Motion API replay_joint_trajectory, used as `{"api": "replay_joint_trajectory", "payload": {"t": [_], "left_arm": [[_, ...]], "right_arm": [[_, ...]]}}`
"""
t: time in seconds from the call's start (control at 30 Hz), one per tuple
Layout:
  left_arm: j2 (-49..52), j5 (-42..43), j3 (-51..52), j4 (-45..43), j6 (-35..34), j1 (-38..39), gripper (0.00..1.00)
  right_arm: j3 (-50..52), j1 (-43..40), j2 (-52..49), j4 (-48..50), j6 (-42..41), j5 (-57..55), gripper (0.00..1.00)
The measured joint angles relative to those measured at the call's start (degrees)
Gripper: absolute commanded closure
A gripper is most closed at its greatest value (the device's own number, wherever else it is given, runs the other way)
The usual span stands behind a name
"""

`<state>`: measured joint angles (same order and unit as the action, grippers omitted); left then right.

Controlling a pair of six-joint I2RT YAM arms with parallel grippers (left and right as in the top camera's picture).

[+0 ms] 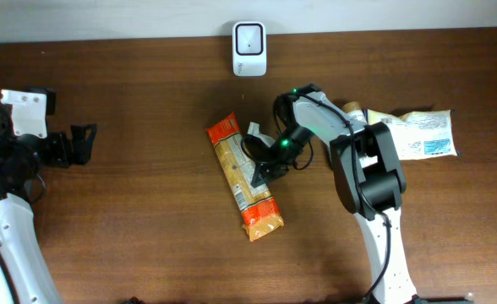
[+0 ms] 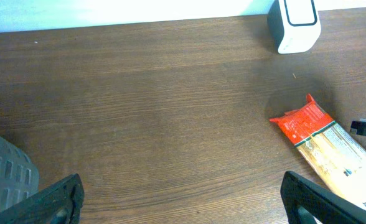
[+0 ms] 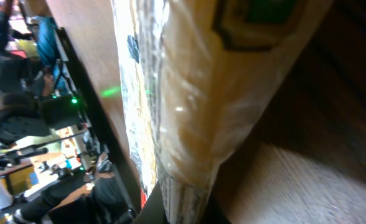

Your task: Scan the item barcode

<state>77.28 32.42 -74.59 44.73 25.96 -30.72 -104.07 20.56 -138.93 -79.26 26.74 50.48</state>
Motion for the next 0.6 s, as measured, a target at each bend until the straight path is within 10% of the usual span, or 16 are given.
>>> {"api": "replay_joint_trajectory", "payload": {"t": [0.6], "left_arm": [[0.0,0.0,0.0,0.0,0.0,0.0,0.01]], "right_arm": [[-14.9,-10.2,8.8,-17.8,6.8,21.4,0.96]]}}
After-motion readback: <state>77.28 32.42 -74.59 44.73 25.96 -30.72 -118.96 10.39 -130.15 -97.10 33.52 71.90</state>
